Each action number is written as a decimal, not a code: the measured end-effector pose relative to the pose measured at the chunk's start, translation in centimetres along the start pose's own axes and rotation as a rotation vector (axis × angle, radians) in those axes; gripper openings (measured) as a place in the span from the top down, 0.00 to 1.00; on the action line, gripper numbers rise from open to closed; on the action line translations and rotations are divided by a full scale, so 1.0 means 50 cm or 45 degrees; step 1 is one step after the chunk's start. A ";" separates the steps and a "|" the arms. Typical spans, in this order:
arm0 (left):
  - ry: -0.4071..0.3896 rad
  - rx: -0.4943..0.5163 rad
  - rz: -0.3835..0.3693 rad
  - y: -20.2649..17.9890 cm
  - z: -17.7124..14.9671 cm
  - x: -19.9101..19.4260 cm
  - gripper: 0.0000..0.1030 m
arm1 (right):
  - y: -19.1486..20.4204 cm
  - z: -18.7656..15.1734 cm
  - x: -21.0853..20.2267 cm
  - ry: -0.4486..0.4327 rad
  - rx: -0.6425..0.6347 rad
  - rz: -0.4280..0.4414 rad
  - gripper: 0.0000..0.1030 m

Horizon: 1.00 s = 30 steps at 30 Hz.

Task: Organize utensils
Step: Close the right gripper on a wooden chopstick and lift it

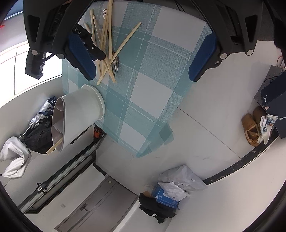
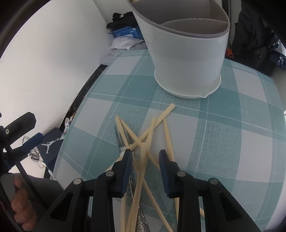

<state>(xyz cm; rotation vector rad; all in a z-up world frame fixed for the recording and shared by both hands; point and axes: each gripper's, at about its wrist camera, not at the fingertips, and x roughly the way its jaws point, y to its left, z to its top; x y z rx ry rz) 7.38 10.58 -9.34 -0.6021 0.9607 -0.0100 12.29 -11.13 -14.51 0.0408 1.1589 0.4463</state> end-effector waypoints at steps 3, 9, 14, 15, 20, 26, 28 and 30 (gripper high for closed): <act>0.006 -0.024 -0.005 0.008 0.003 0.000 0.01 | 0.006 0.003 -0.002 -0.015 -0.023 -0.030 0.80; 0.014 -0.048 -0.003 0.010 0.004 0.004 0.01 | 0.003 0.007 -0.002 -0.037 -0.018 -0.028 0.93; 0.026 -0.049 0.006 0.011 0.003 0.008 0.01 | -0.015 0.009 -0.019 -0.089 0.012 -0.007 0.94; 0.030 -0.049 0.004 0.011 0.004 0.009 0.01 | -0.023 0.012 -0.024 -0.102 0.024 -0.005 0.94; 0.040 -0.023 0.013 -0.001 0.001 0.014 0.01 | -0.065 0.022 -0.070 -0.183 0.089 0.030 0.94; 0.092 -0.008 0.018 -0.022 -0.008 0.041 0.01 | -0.113 0.025 -0.135 -0.272 0.148 0.113 0.94; 0.118 -0.008 0.021 -0.029 -0.013 0.054 0.01 | -0.122 0.031 -0.146 -0.295 0.172 0.140 0.94; 0.141 0.017 0.039 -0.039 -0.020 0.068 0.01 | -0.138 0.033 -0.163 -0.326 0.198 0.170 0.94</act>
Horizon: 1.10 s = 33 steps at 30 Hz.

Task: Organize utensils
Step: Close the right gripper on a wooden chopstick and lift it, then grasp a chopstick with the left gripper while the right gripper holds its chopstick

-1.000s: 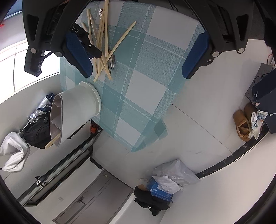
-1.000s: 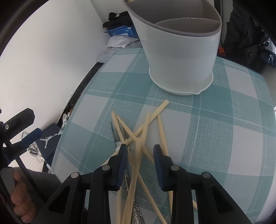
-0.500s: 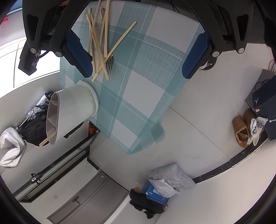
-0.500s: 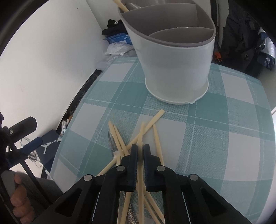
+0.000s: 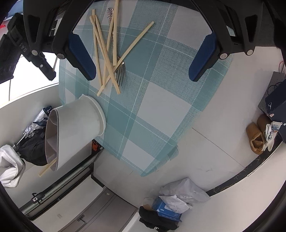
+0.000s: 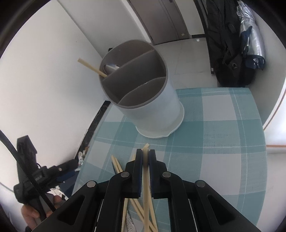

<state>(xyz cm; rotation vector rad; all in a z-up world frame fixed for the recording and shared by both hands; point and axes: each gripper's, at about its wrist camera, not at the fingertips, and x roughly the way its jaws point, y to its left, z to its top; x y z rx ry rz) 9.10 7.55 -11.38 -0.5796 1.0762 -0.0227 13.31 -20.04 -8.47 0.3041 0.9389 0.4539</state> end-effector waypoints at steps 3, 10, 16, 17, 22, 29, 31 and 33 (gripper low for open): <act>0.013 0.070 0.057 -0.021 -0.009 0.015 0.01 | -0.017 0.010 -0.019 -0.058 0.033 0.054 0.94; 0.035 0.128 0.108 -0.042 -0.012 0.040 0.05 | -0.105 0.015 -0.033 -0.131 0.208 0.120 0.94; 0.048 0.144 0.152 -0.060 0.000 0.071 0.14 | -0.128 0.020 -0.023 -0.156 0.226 0.129 0.94; 0.043 0.149 0.153 -0.067 0.003 0.075 0.14 | -0.126 0.023 -0.021 -0.159 0.211 0.132 0.94; 0.036 0.171 0.143 -0.083 0.015 0.090 0.35 | -0.118 0.031 -0.018 -0.160 0.191 0.171 0.94; 0.075 0.121 0.082 -0.084 0.022 0.102 0.67 | -0.121 0.041 0.003 -0.126 0.198 0.195 0.94; 0.083 0.109 0.098 -0.083 0.025 0.106 0.73 | -0.121 0.040 0.004 -0.117 0.199 0.197 0.94; 0.097 0.085 0.094 -0.082 0.027 0.113 0.82 | -0.122 0.040 0.008 -0.110 0.198 0.189 0.94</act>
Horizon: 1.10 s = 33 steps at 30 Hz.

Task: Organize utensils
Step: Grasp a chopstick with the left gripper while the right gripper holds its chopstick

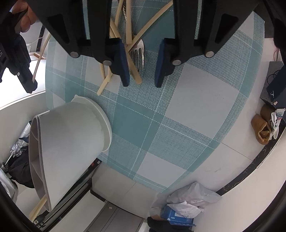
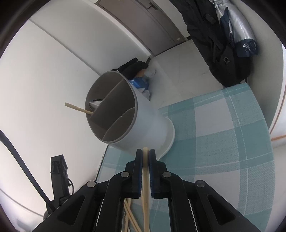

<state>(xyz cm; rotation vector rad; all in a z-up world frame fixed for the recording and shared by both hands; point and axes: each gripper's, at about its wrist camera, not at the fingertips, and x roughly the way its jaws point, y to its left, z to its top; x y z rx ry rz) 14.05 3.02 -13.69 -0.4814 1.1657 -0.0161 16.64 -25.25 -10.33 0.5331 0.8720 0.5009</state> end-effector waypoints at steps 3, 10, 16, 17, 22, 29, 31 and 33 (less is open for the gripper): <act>0.008 -0.056 -0.031 0.007 0.005 0.003 0.89 | -0.002 0.001 0.003 0.009 0.010 -0.003 0.94; -0.020 -0.076 -0.024 -0.001 0.009 0.002 0.94 | 0.001 0.000 0.000 -0.004 -0.002 -0.007 0.94; -0.108 -0.064 -0.046 -0.012 0.014 -0.025 0.95 | 0.012 0.000 -0.006 -0.025 -0.032 -0.014 0.94; -0.126 -0.061 -0.050 -0.013 0.016 -0.032 0.95 | 0.014 -0.001 -0.006 -0.026 -0.038 -0.015 0.94; -0.209 -0.063 -0.093 -0.016 0.019 -0.064 0.96 | 0.030 -0.005 -0.017 -0.053 -0.082 -0.018 0.94; -0.338 -0.052 -0.137 -0.026 0.008 -0.123 0.97 | 0.065 -0.012 -0.045 -0.128 -0.191 -0.063 0.94; -0.372 -0.037 -0.147 -0.032 0.006 -0.139 0.97 | 0.074 -0.014 -0.049 -0.143 -0.210 -0.082 0.94; -0.405 -0.016 -0.146 -0.042 0.004 -0.153 0.97 | 0.079 -0.016 -0.053 -0.157 -0.217 -0.092 0.94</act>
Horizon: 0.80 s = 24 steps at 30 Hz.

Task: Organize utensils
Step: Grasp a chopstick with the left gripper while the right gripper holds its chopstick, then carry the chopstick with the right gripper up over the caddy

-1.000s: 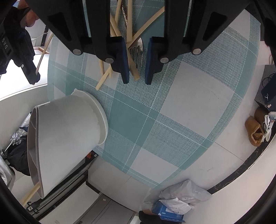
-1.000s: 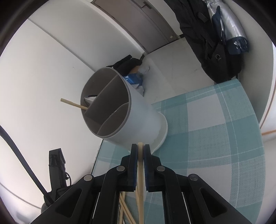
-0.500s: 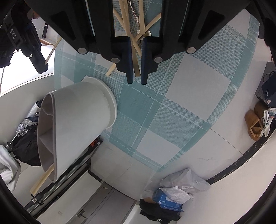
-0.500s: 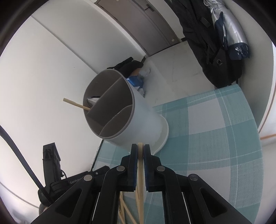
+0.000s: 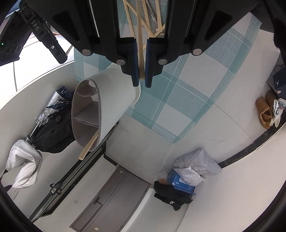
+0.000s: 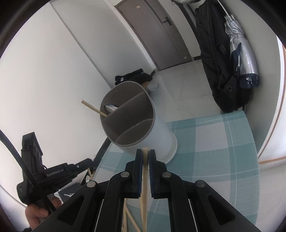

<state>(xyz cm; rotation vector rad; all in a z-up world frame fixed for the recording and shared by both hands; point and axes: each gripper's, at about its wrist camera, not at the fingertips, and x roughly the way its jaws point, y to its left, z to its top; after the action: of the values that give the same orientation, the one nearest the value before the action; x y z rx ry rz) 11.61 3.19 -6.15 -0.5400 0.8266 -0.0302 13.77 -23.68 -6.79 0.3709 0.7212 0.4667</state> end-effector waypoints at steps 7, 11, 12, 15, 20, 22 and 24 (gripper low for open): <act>-0.078 0.092 -0.021 -0.033 0.003 -0.046 0.97 | 0.013 0.000 -0.026 -0.056 -0.016 -0.041 0.94; -0.106 0.119 -0.032 -0.044 0.003 -0.070 0.97 | 0.020 -0.004 -0.038 -0.080 -0.023 -0.062 0.94; -0.114 0.127 -0.038 -0.048 0.004 -0.076 0.97 | 0.021 -0.005 -0.041 -0.083 -0.022 -0.065 0.94; -0.132 0.157 -0.051 -0.062 0.004 -0.093 0.97 | 0.027 -0.007 -0.047 -0.093 -0.023 -0.070 0.94; -0.138 0.202 -0.058 -0.079 -0.002 -0.115 0.97 | 0.041 -0.012 -0.055 -0.107 -0.038 -0.094 0.94; -0.132 0.220 -0.059 -0.083 -0.004 -0.121 0.97 | 0.047 -0.013 -0.061 -0.113 -0.044 -0.101 0.94; -0.129 0.235 -0.054 -0.088 -0.007 -0.126 0.97 | 0.057 -0.015 -0.068 -0.123 -0.062 -0.115 0.94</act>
<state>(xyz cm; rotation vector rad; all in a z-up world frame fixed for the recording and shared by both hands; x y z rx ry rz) 7.84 0.66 0.08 -0.3817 0.7052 -0.1164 10.26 -22.97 -4.14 0.3117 0.6289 0.3779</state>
